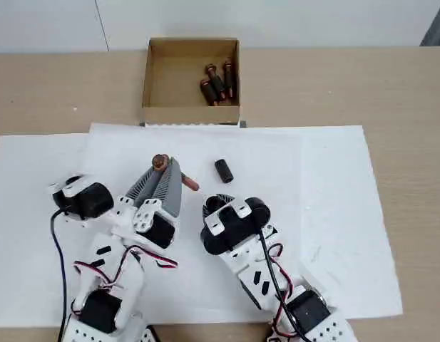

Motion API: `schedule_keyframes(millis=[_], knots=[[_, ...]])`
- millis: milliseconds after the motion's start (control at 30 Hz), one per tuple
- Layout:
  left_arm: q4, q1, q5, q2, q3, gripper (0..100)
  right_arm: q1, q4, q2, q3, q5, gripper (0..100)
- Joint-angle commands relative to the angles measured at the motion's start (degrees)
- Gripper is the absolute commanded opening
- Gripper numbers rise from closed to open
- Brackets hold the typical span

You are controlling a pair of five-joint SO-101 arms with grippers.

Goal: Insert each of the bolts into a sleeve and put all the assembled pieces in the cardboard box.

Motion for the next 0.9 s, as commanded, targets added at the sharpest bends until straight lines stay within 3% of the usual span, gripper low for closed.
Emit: schedule_keyframes(millis=[0,867], knots=[[-1.41,1.93,0.09,-1.14,-0.4,1,-0.84,-1.63,-0.57,0.88,2.11,0.3],[-1.32,4.4,0.0,-1.05,-0.57,1,-0.48,-1.71,-0.57,0.88,5.63,0.3]])
